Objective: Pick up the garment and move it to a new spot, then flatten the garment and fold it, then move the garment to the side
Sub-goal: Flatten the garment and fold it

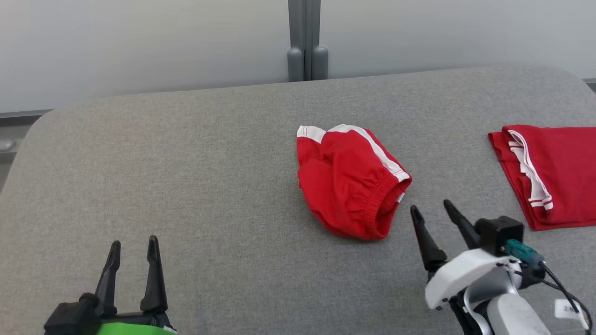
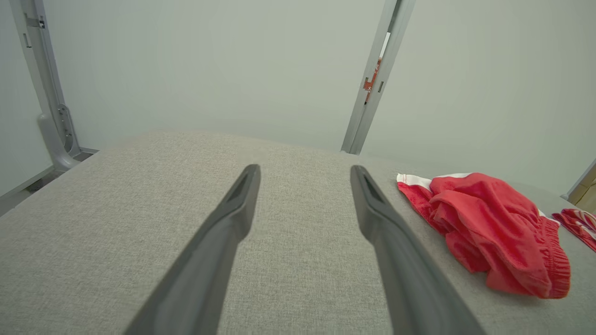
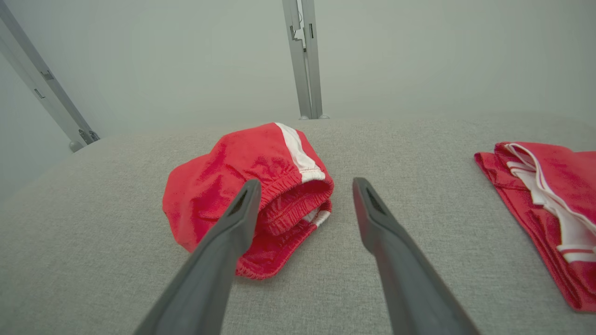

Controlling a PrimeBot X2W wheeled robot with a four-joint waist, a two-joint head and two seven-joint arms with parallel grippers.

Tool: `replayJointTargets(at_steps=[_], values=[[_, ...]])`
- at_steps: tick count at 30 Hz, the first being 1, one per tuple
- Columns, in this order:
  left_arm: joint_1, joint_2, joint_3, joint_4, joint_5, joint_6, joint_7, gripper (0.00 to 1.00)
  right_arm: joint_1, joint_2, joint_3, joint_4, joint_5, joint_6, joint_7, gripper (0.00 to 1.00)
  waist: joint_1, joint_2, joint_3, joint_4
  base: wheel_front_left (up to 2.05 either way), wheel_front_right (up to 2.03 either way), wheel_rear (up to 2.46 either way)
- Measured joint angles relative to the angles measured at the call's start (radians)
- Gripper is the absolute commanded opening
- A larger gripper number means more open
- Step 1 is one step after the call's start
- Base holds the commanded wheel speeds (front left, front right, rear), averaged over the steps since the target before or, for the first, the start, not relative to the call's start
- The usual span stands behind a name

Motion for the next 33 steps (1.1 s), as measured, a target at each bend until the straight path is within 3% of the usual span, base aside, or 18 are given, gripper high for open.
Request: replayJointTargets(at_steps=[8, 16, 17, 19, 26, 33], values=[[-0.052, -0.002, -0.035, 0.011, 0.027, -0.008, 0.000, 1.00, -0.186, 0.012, 0.149, 0.207, 0.133, 0.000, 0.176, 1.00, 0.0000, 0.0000, 0.039, 0.014, 0.00, 0.00, 0.00], [-0.083, -0.007, -0.073, 0.030, 0.041, -0.013, 0.000, 1.00, -0.290, 0.037, 0.234, 0.370, 0.242, -0.001, 0.152, 1.00, 0.0000, 0.0000, 0.062, 0.056, 0.00, 0.00, 0.00], [-0.083, -0.007, -0.077, 0.032, 0.041, -0.013, 0.000, 1.00, -0.300, 0.035, 0.244, 0.373, 0.240, -0.001, 0.132, 0.76, 0.0000, 0.0000, 0.063, 0.061, 0.00, 0.00, 0.00], [-0.084, -0.009, -0.081, 0.034, 0.041, -0.016, 0.000, 1.00, -0.319, 0.024, 0.257, 0.371, 0.206, -0.001, 0.103, 0.00, 0.0000, 0.0000, 0.064, 0.069, 0.00, 0.00, 0.00], [-0.085, -0.010, -0.076, 0.042, 0.041, -0.016, 0.000, 1.00, -0.394, 0.005, 0.285, 0.254, 0.166, -0.001, 0.094, 0.00, 0.0000, 0.0000, 0.053, 0.071, 0.00, 0.00, 0.00], [-0.096, -0.012, -0.073, 0.040, 0.040, -0.016, 0.000, 1.00, -0.618, -0.002, 0.432, 0.173, 0.268, -0.001, 0.151, 0.00, 0.0000, 0.0000, 0.065, 0.059, 0.00, 0.00, 0.00]])
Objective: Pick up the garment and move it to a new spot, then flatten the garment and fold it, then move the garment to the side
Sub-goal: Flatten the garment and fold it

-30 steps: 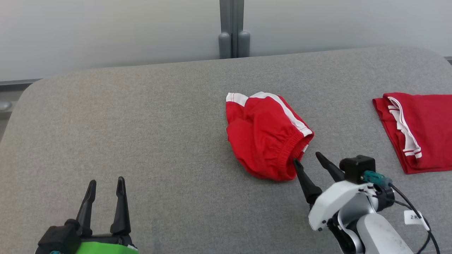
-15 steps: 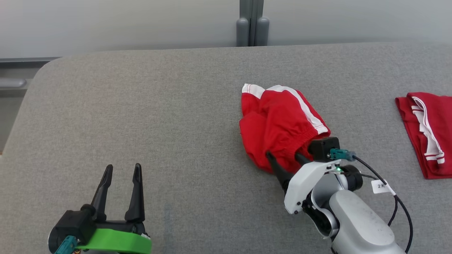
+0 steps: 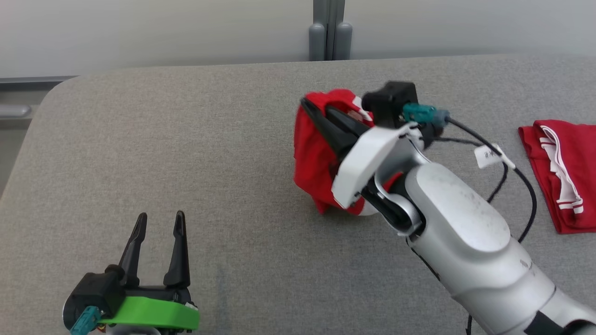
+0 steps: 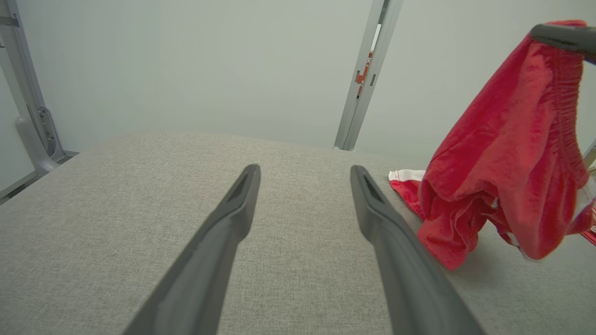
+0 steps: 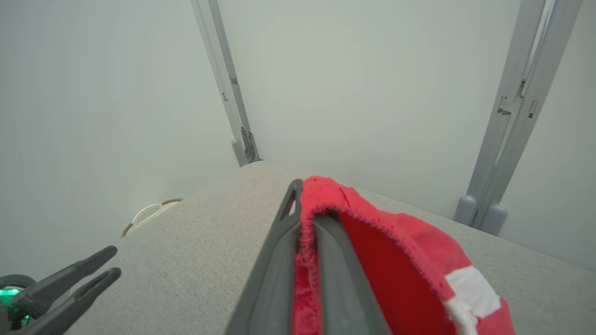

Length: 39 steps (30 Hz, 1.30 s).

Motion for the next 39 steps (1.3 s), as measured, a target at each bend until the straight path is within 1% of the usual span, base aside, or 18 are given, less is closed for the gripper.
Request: replayJointTargets(at_steps=[2, 4, 5, 7, 12, 14, 17, 22, 25, 28, 29, 30, 31, 33, 35, 37, 39], values=[[-0.011, -0.003, -0.005, 0.002, 0.000, 0.000, 0.000, 1.00, -0.077, 0.008, 0.043, -0.002, 0.080, 0.000, 0.000, 0.00, 0.0000, 0.0000, 0.004, 0.001, 0.00, 0.00, 0.00], [-0.013, -0.005, -0.008, 0.005, -0.001, 0.000, 0.000, 1.00, -0.149, 0.012, 0.078, 0.002, 0.136, 0.000, -0.010, 0.00, 0.0000, 0.0000, 0.006, 0.004, 0.00, 0.00, 0.00], [-0.013, -0.005, -0.008, 0.007, -0.002, 0.000, 0.000, 1.00, -0.191, 0.019, 0.091, 0.003, 0.174, 0.000, -0.025, 0.00, 0.0000, 0.0000, 0.008, 0.005, 0.00, 0.00, 0.00], [-0.015, -0.007, -0.011, 0.010, -0.003, -0.001, 0.000, 1.00, -0.263, 0.026, 0.117, 0.008, 0.214, 0.000, -0.053, 0.00, 0.0000, 0.0000, 0.011, 0.008, 0.00, 0.00, 0.00], [-0.016, -0.010, -0.014, 0.010, -0.003, -0.002, 0.000, 1.00, -0.381, 0.028, 0.124, 0.025, 0.310, 0.000, -0.165, 0.00, 0.0000, 0.0000, 0.011, 0.011, 0.00, 0.00, 0.00], [-0.015, -0.011, -0.013, 0.010, -0.003, -0.003, 0.000, 1.00, -0.392, 0.011, 0.122, 0.046, 0.323, 0.000, -0.192, 0.00, 0.0000, 0.0000, 0.008, 0.008, 0.00, 0.00, 0.00], [-0.014, -0.011, -0.011, 0.006, -0.003, -0.003, 0.000, 1.00, -0.374, -0.050, 0.122, 0.125, 0.315, 0.001, -0.198, 0.00, 0.0000, 0.0000, 0.006, -0.001, 0.00, 0.00, 0.00], [-0.015, -0.013, -0.016, -0.001, -0.003, -0.004, 0.000, 1.00, -0.269, -0.143, 0.122, 0.301, 0.288, 0.001, -0.160, 0.00, 0.0000, 0.0000, 0.013, -0.017, 0.00, 0.00, 0.00], [-0.022, -0.014, -0.019, -0.002, -0.003, -0.005, 0.000, 1.00, -0.238, -0.181, 0.082, 0.414, 0.271, 0.001, -0.176, 0.00, 0.0000, 0.0000, 0.025, -0.025, 0.00, 0.00, 0.00], [-0.038, -0.014, -0.019, 0.002, -0.003, -0.005, 0.000, 1.00, -0.222, -0.193, 0.060, 0.509, 0.248, 0.000, -0.197, 0.00, 0.0000, 0.0000, 0.033, -0.033, 0.00, 0.00, 0.00], [-0.039, -0.014, -0.018, 0.004, -0.003, -0.005, 0.000, 1.00, -0.218, -0.191, 0.055, 0.531, 0.243, 0.000, -0.207, 0.12, 0.0000, 0.0000, 0.034, -0.036, 0.00, 0.00, 0.00], [-0.039, -0.014, -0.017, 0.005, -0.003, -0.005, 0.000, 1.00, -0.218, -0.189, 0.054, 0.548, 0.236, 0.000, -0.215, 0.42, 0.0000, 0.0000, 0.034, -0.039, 0.00, 0.00, 0.00], [-0.040, -0.014, -0.016, 0.006, -0.003, -0.005, 0.000, 1.00, -0.218, -0.189, 0.053, 0.569, 0.224, 0.001, -0.224, 1.00, 0.0000, 0.0000, 0.034, -0.043, 0.00, 0.00, 0.00], [-0.040, -0.014, -0.015, 0.007, -0.003, -0.006, 0.000, 1.00, -0.216, -0.186, 0.050, 0.609, 0.215, 0.001, -0.229, 1.00, 0.0000, 0.0000, 0.033, -0.049, 0.00, 0.00, 0.00], [-0.040, -0.013, -0.014, 0.007, -0.002, -0.006, 0.000, 1.00, -0.207, -0.183, 0.063, 0.637, 0.206, 0.000, -0.194, 1.00, 0.0000, 0.0000, 0.030, -0.056, 0.00, 0.00, 0.00], [-0.040, -0.013, -0.014, 0.008, -0.001, -0.006, 0.000, 1.00, -0.192, -0.182, 0.085, 0.639, 0.203, 0.001, -0.162, 1.00, 0.0000, 0.0000, 0.026, -0.062, 0.00, 0.00, 0.00], [-0.039, -0.013, -0.013, 0.008, -0.001, -0.006, 0.000, 1.00, -0.180, -0.194, 0.110, 0.623, 0.192, 0.001, -0.142, 1.00, 0.0000, 0.0000, 0.022, -0.068, 0.00, 0.00, 0.00]])
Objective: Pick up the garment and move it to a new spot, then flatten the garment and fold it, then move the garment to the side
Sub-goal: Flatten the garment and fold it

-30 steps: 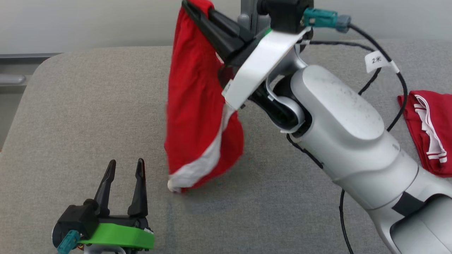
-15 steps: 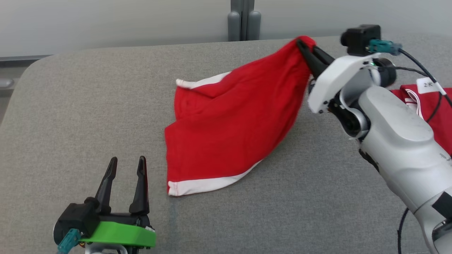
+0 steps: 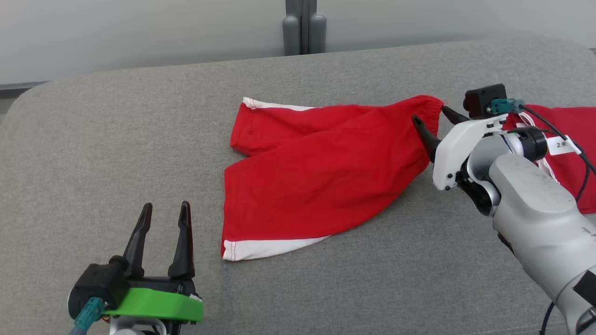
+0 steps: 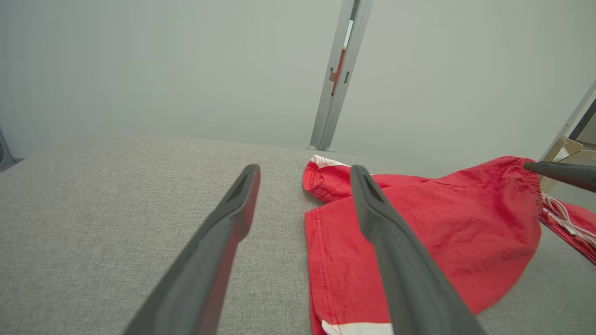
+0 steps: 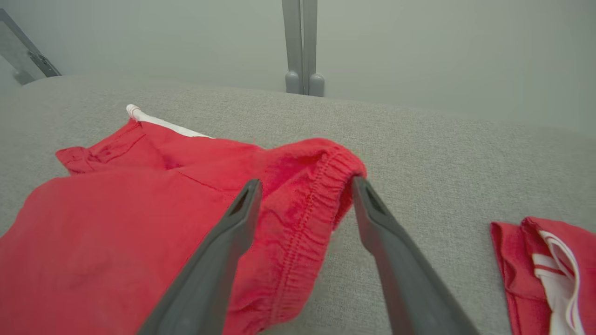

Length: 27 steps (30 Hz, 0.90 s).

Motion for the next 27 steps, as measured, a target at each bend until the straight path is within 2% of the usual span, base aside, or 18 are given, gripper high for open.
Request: replayJointTargets(at_steps=[5, 7, 10, 12, 17, 23, 24, 25, 27], values=[[0.002, 0.000, 0.000, 0.000, 0.000, 0.000, 0.000, 1.00, 0.077, -0.050, 0.061, -0.128, 0.025, 0.000, 0.063, 1.00, 0.0000, 0.0000, -0.009, -0.012, 0.00, 0.00, 0.00], [0.004, 0.000, 0.000, -0.001, 0.000, 0.000, 0.000, 1.00, 0.122, -0.091, 0.077, -0.191, 0.033, 0.000, 0.104, 1.00, 0.0000, 0.0000, -0.009, -0.015, 0.00, 0.00, 0.00], [0.005, 0.000, 0.001, -0.004, 0.000, -0.003, 0.000, 1.00, 0.167, -0.148, 0.064, -0.228, 0.016, 0.000, 0.136, 1.00, 0.0000, 0.0000, -0.002, -0.017, 0.00, 0.00, 0.00], [0.005, 0.000, 0.000, -0.008, 0.000, -0.003, 0.000, 1.00, 0.192, -0.159, 0.035, -0.239, 0.010, 0.000, 0.139, 1.00, 0.0000, 0.0000, 0.006, -0.017, 0.00, 0.00, 0.00], [-0.009, 0.000, -0.007, -0.012, 0.000, -0.003, 0.000, 1.00, 0.222, -0.135, -0.012, -0.256, -0.003, 0.000, 0.128, 1.00, 0.0000, 0.0000, 0.037, -0.011, 0.00, 0.00, 0.00], [-0.035, 0.006, -0.020, -0.007, 0.003, -0.003, 0.000, 1.00, 0.222, -0.083, -0.015, -0.236, 0.026, 0.000, 0.092, 1.00, 0.0000, 0.0000, 0.069, 0.011, 0.00, 0.00, 0.00], [-0.036, 0.008, -0.021, -0.005, 0.003, -0.003, 0.000, 1.00, 0.221, -0.077, 0.003, -0.237, 0.024, 0.000, 0.092, 0.28, 0.0000, 0.0000, 0.073, 0.018, 0.00, 0.00, 0.00], [-0.037, 0.011, -0.021, -0.003, 0.003, -0.003, 0.000, 1.00, 0.220, -0.075, 0.016, -0.241, 0.021, 0.000, 0.088, 0.00, 0.0000, 0.0000, 0.075, 0.023, 0.00, 0.00, 0.00], [-0.039, 0.013, -0.019, -0.002, 0.003, -0.003, 0.000, 1.00, 0.218, -0.086, 0.036, -0.253, 0.013, 0.000, 0.087, 0.00, 0.0000, 0.0000, 0.076, 0.032, 0.00, 0.00, 0.00]])
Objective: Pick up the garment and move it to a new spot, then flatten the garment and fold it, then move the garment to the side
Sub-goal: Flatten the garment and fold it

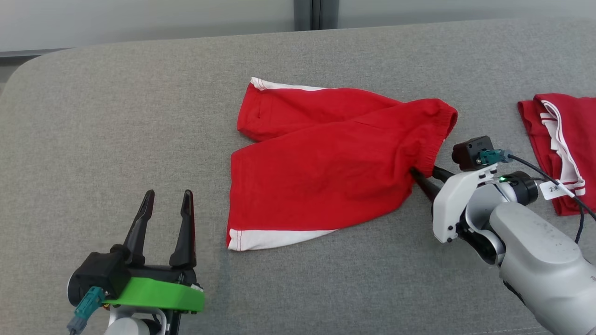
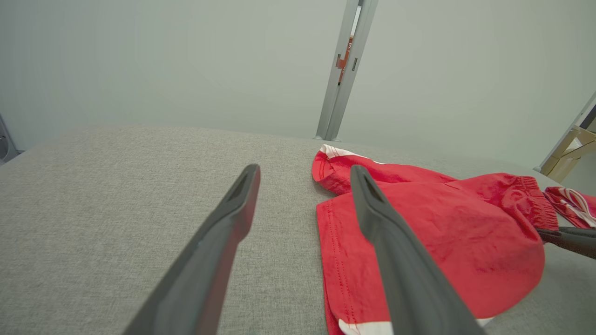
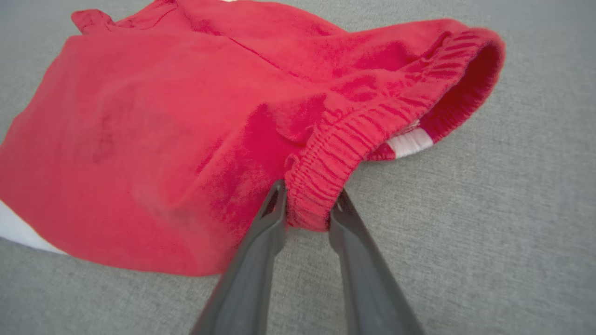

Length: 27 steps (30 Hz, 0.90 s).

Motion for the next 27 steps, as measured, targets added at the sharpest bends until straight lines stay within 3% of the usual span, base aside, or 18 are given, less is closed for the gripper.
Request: replayJointTargets(at_steps=[7, 15, 24, 27], values=[[0.019, 0.004, 0.018, 0.006, 0.000, -0.001, 0.000, 1.00, 0.028, -0.042, -0.068, -0.134, -0.030, 0.000, -0.026, 0.00, 0.0001, 0.0000, -0.030, -0.001, 0.00, 0.00, 0.00], [0.055, -0.002, 0.031, -0.016, 0.000, -0.001, 0.000, 1.00, 0.225, -0.077, -0.235, -0.449, -0.105, 0.000, 0.158, 0.00, 0.0000, 0.0000, -0.067, -0.042, 0.00, 0.00, 0.00], [0.066, -0.006, 0.031, -0.022, 0.003, -0.001, 0.000, 1.00, 0.549, 0.041, -0.505, -0.862, -0.141, 0.000, 0.494, 0.00, 0.0000, 0.0000, -0.081, -0.080, 0.00, 0.00, 0.00], [0.065, -0.006, 0.030, -0.023, 0.004, -0.001, 0.000, 1.00, 0.567, 0.089, -0.569, -0.921, -0.159, 0.000, 0.544, 0.00, 0.0000, 0.0000, -0.075, -0.082, 0.00, 0.00, 0.00]])
